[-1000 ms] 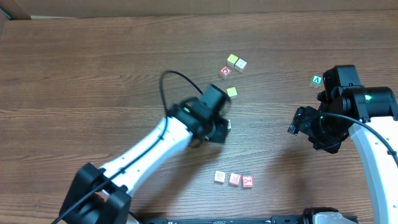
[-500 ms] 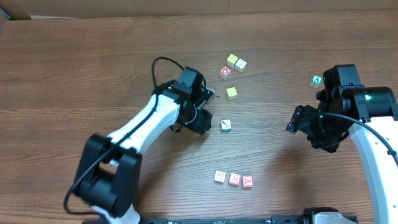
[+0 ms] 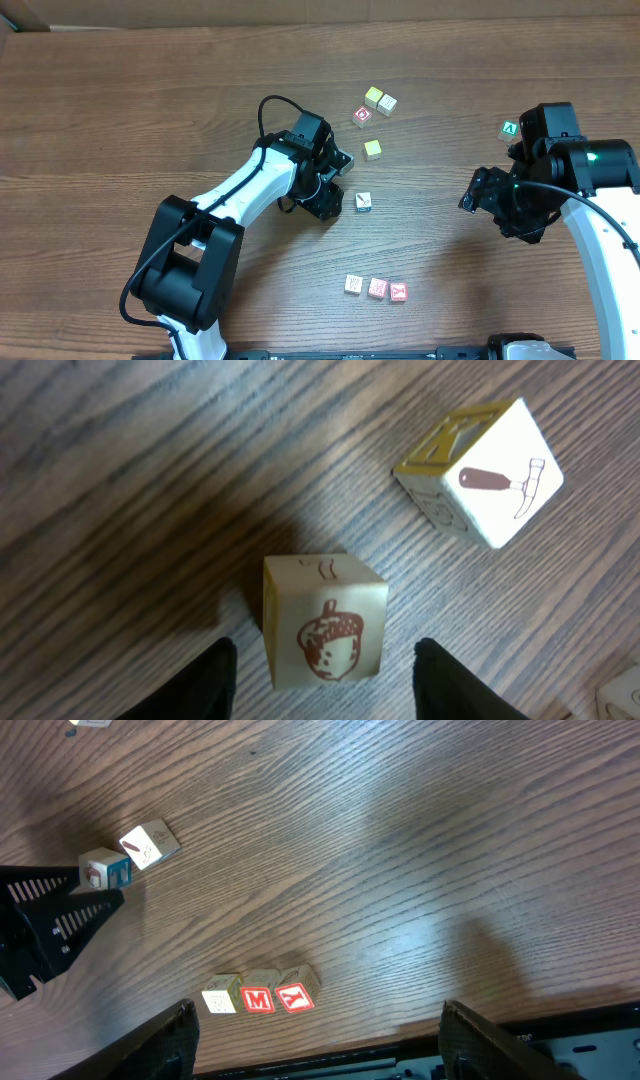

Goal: Flip 5 blocks
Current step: 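Grasp the acorn block marked 7 with the left gripper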

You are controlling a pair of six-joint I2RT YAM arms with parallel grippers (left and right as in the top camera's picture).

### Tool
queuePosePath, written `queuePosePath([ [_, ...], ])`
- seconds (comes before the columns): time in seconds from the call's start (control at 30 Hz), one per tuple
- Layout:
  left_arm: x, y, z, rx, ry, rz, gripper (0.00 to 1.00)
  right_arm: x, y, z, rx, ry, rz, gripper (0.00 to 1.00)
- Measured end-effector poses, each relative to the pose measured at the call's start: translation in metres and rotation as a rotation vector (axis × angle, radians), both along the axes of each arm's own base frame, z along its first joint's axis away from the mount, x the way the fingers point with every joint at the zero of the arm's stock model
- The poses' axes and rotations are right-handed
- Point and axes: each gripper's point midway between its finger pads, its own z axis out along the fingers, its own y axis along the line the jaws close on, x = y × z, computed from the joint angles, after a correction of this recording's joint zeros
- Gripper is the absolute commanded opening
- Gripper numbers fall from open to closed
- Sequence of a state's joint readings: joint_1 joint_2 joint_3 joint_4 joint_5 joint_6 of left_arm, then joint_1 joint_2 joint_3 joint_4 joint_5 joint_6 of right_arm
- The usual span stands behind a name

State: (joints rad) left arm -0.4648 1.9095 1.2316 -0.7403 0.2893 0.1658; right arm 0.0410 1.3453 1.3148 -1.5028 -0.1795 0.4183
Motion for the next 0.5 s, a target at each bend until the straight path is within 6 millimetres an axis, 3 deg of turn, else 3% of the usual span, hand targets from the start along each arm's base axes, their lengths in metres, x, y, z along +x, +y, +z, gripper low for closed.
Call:
queuePosePath([
  [0.5,0.0075,-0.0057,-0.0001,-0.024,-0.019,0.013,0.16,-0.0002,0.0027,0.0006,0.016,0.001,0.001,0.78],
])
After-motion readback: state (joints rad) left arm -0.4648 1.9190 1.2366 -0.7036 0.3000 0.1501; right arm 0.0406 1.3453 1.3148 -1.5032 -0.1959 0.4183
